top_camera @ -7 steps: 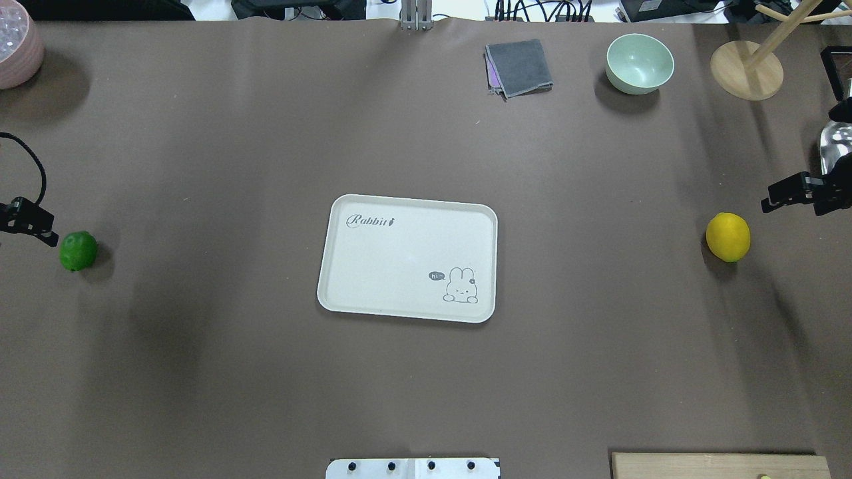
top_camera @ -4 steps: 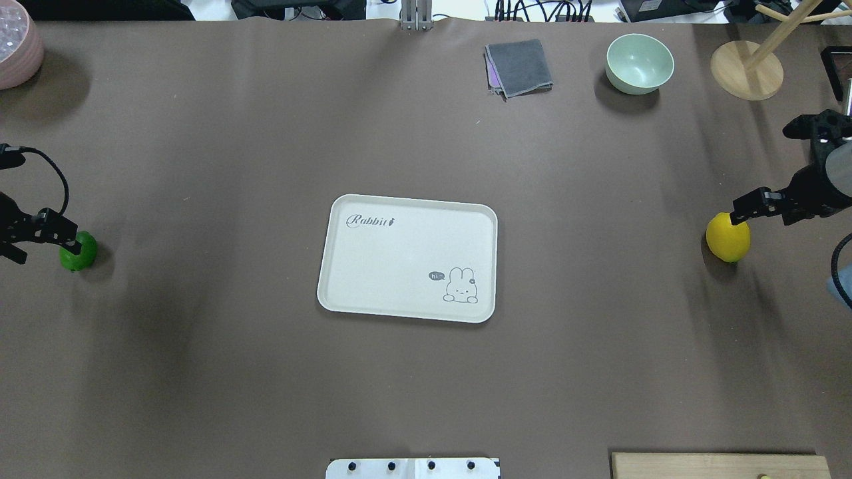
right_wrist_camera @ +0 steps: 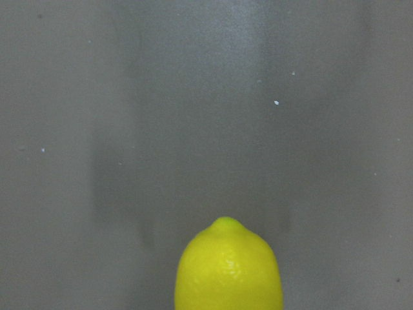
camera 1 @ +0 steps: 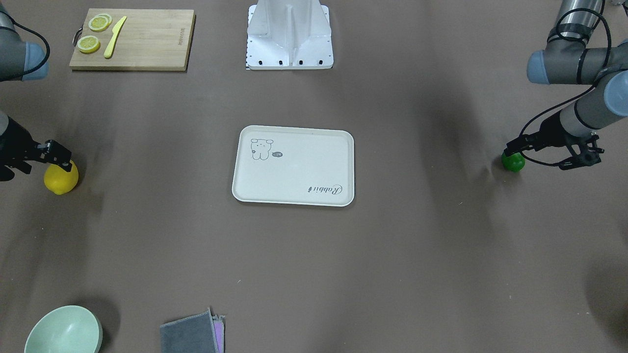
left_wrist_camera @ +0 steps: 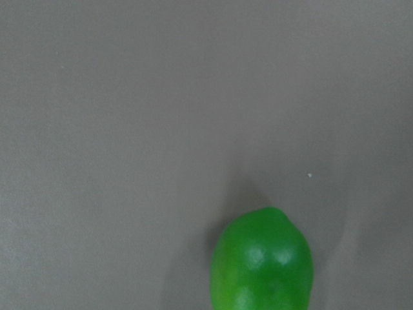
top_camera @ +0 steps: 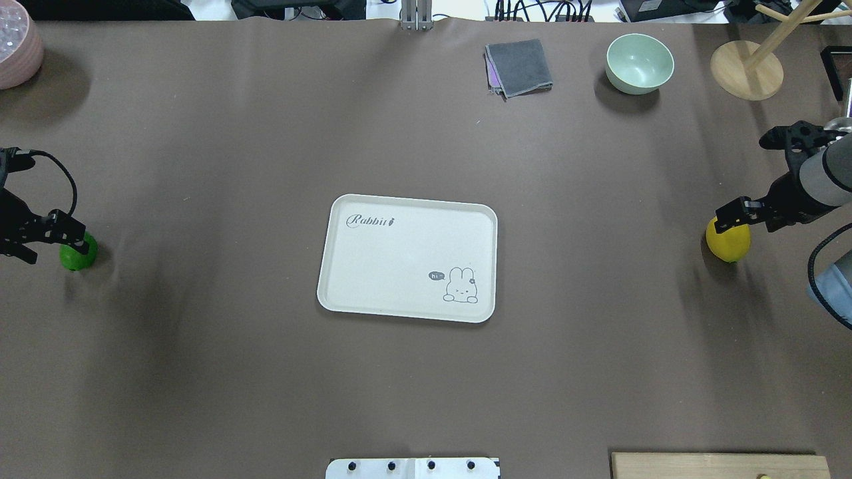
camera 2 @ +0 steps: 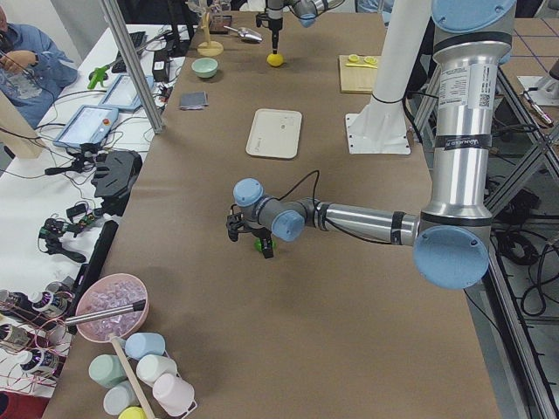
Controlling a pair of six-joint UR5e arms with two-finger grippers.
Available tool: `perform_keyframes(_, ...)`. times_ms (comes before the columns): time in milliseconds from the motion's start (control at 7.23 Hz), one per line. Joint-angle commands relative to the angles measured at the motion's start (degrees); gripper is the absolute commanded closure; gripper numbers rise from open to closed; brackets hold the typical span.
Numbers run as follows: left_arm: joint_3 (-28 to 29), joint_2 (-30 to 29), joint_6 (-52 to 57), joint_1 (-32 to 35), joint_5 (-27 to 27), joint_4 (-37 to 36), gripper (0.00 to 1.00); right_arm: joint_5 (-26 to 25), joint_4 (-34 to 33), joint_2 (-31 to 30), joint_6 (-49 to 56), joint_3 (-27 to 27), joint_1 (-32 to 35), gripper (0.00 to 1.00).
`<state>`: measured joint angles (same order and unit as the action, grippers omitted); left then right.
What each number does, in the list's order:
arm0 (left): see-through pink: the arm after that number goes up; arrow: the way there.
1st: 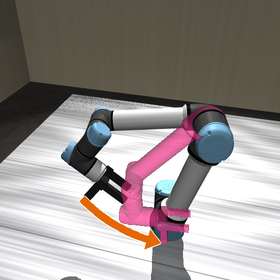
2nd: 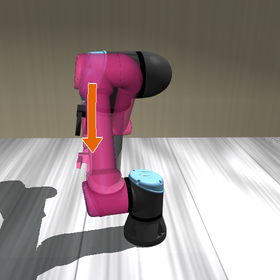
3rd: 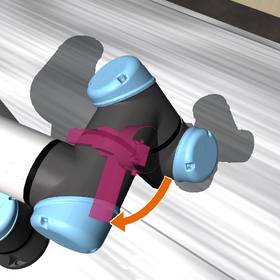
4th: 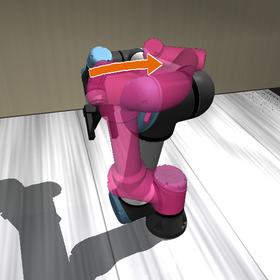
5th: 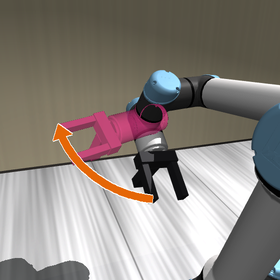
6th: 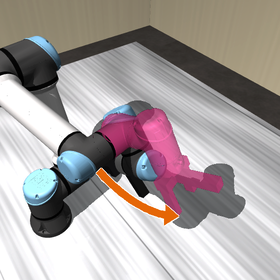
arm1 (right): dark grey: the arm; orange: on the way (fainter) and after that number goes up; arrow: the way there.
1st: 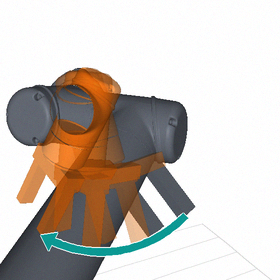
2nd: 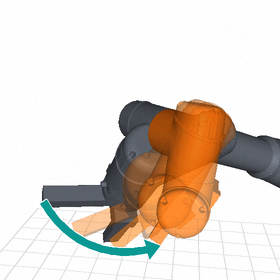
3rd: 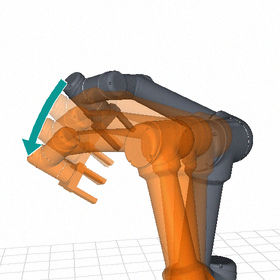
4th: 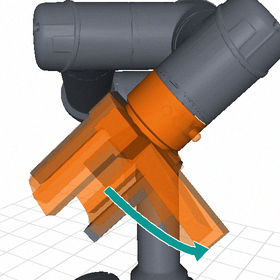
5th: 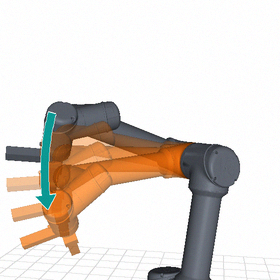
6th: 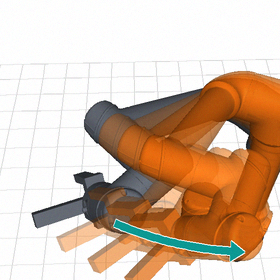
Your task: Place all lemons on tray
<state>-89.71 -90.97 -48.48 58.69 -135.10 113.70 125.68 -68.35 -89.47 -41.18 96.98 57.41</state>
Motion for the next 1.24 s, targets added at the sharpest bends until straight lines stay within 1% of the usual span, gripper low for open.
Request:
perform_keyframes(0, 1.11, -1.48, -1.34, -0.07, -0.07, 0.38, 0.08, -0.09, 0.14, 0.53, 0.48, -2.05, -0.89, 0.00)
perform_keyframes(138, 1.63, -1.83, -1.36, -0.07, -0.07, 0.47, 0.22, 0.00, 2.14, 0.53, 0.40, -3.71, -0.89, 0.00)
perform_keyframes(277, 1.64, -1.92, -1.09, -0.07, -0.07, 0.47, 0.48, 0.09, 3.73, 0.53, 0.14, -4.94, -0.89, 0.00)
perform_keyframes(415, 1.64, -2.27, -1.00, -0.07, -0.07, 0.38, 0.86, 0.26, 3.75, 0.61, -0.04, -4.96, -1.07, 0.00)
perform_keyframes(553, 1.47, -2.80, -0.83, -0.07, -0.51, 0.12, 1.00, 0.35, 3.75, 0.87, -0.13, -4.96, -1.33, 0.00)
perform_keyframes(691, 0.77, -2.54, -0.83, -0.07, -0.51, 0.12, 1.00, 0.61, 3.75, 1.40, -0.04, -4.87, -1.42, 0.00)
perform_keyframes(830, -0.54, -2.28, -0.74, 0.02, -0.69, -0.23, 1.00, 1.22, 3.75, 1.93, -0.04, -5.04, -1.42, 0.04)
perform_keyframes(968, -2.56, -2.19, -0.74, -0.07, -1.56, -0.67, 1.00, 1.75, 3.66, 1.93, 0.22, -4.96, -1.33, 0.23)
perform_keyframes(1106, -4.75, -2.80, -0.74, 0.11, -4.18, -5.20, 1.00, 2.72, 3.22, 1.67, 0.66, -5.04, -1.42, 0.46)
